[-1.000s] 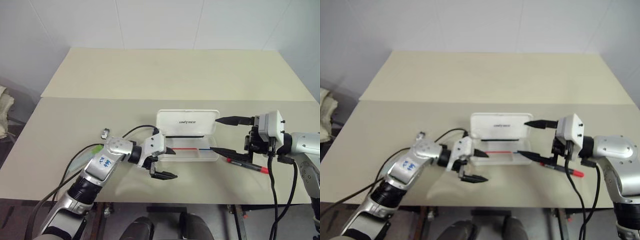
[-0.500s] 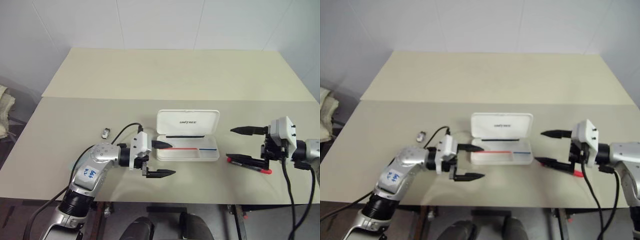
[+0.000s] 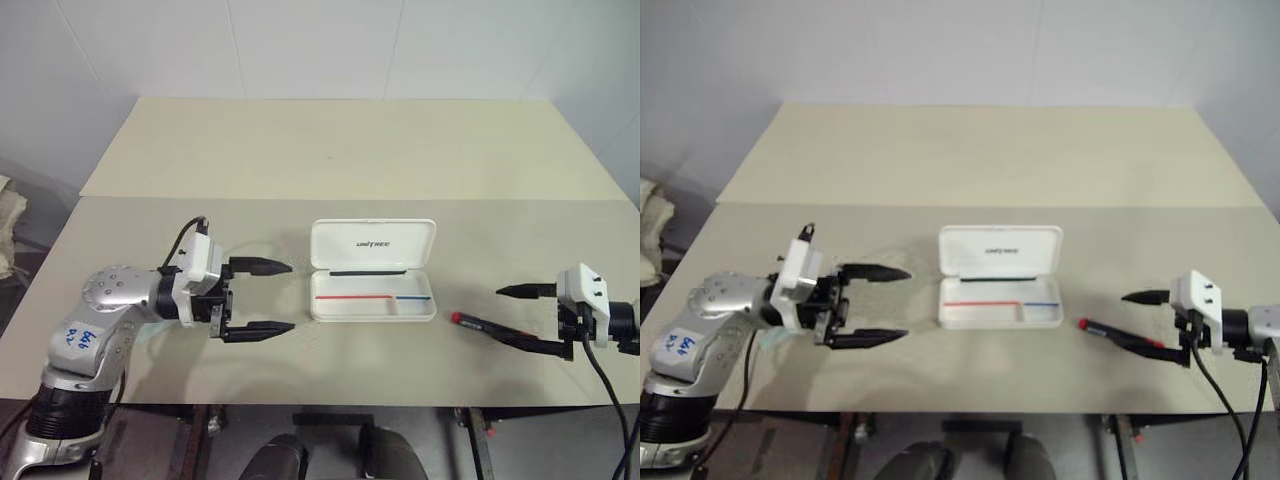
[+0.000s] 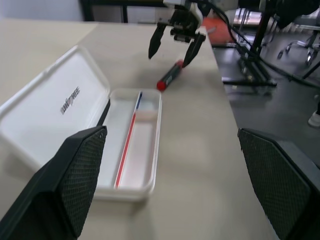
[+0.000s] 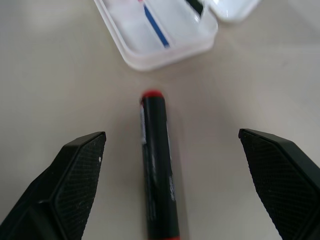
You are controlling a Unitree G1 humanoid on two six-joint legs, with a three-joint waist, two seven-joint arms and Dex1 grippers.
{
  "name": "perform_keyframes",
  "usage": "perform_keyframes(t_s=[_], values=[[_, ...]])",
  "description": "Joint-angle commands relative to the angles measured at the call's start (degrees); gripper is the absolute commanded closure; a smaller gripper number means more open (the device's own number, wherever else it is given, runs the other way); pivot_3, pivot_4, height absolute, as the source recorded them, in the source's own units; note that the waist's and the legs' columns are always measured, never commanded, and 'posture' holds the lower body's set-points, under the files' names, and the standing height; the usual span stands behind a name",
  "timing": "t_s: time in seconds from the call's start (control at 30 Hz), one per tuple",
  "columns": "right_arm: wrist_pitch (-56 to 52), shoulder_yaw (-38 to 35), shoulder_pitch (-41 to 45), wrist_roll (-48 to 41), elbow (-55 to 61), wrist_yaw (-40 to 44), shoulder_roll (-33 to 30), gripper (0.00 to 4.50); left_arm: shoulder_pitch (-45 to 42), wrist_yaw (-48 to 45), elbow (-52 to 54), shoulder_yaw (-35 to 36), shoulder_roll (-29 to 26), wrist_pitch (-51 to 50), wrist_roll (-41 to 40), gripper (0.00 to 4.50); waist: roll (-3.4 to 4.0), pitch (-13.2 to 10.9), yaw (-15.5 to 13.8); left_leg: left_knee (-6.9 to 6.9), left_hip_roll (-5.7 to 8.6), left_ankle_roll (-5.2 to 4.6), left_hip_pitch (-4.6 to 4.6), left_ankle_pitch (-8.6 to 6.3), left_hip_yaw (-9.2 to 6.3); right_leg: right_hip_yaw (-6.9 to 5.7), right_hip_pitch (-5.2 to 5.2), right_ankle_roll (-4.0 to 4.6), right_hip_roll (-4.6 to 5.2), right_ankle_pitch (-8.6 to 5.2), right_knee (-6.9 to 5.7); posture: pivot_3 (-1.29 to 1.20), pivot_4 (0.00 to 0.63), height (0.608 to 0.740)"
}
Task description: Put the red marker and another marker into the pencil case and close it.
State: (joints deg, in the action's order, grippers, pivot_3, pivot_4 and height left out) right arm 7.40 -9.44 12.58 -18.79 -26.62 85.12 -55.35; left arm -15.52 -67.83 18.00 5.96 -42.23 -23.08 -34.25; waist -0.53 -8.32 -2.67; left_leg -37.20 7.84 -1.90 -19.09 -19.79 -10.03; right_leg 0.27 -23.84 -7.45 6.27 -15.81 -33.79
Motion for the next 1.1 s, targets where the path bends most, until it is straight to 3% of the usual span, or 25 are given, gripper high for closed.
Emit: perform_keyframes(t_s=[0.03,0.17,0.27,0.6,0.63,0.83,1.1], values=[[5.02,1.54,1.60,2.33,-5.68,1.25,1.41,0.00,0.91,-0.56,2.12,2.50,-1.52,0.85,-1.58,0.01,0.00,0.00,-0.04,0.00,0.00,0.00,0.00,0.00,0.00,-0.01,0.00,0.00,0.00,0.00,0.00,0.00,0.150,0.740],[9.38,3.85,3.65,5.12,-13.70,1.71,2.69,0.00,1.81,-1.50,0.93,3.64,-1.99,2.59,-1.25,0.01,0.03,-0.01,0.18,-0.01,0.01,0.01,0.02,-0.01,0.07,0.01,0.00,0.01,0.00,0.00,0.01,0.00,0.150,0.740],[12.83,4.94,4.31,6.24,-18.47,2.17,3.39,0.59,2.45,-2.59,-0.20,4.26,-2.45,3.83,-0.91,0.00,-0.03,0.02,0.14,-0.07,-0.01,0.02,0.08,-0.01,0.07,-0.01,0.11,0.04,-0.01,0.02,0.02,0.00,0.150,0.740],[19.16,4.34,6.04,4.88,-22.93,2.13,4.97,3.73,2.29,-2.96,-0.86,3.74,-2.66,4.00,-0.82,0.00,-0.23,0.10,0.35,-0.09,0.03,0.08,1.14,-0.32,0.45,0.10,1.25,0.24,-0.15,0.27,0.37,0.00,0.150,0.740],[19.71,4.16,6.21,4.74,-22.93,1.82,5.10,3.90,2.27,-2.94,-0.93,3.62,-2.58,4.05,-0.74,0.00,-0.22,0.09,0.35,-0.11,0.03,0.08,1.18,-0.33,0.51,0.12,1.26,0.27,-0.32,0.30,0.37,0.00,0.150,0.740],[20.69,2.47,10.12,3.27,-21.75,0.62,4.36,3.90,1.86,-3.18,-2.16,2.53,-2.09,4.89,0.27,0.00,0.01,-0.05,1.09,-0.07,-0.06,0.05,1.15,-0.31,0.55,0.21,1.16,0.24,-0.50,0.39,0.32,0.00,0.150,0.740],[17.67,2.66,16.67,0.97,-15.15,3.87,3.19,3.90,1.32,-4.12,-5.44,2.11,-2.01,6.96,1.13,0.00,0.28,-0.18,1.39,0.16,-1.05,0.32,0.65,-0.46,0.78,0.05,0.07,0.66,-0.87,0.16,0.01,0.00,0.150,0.740]])
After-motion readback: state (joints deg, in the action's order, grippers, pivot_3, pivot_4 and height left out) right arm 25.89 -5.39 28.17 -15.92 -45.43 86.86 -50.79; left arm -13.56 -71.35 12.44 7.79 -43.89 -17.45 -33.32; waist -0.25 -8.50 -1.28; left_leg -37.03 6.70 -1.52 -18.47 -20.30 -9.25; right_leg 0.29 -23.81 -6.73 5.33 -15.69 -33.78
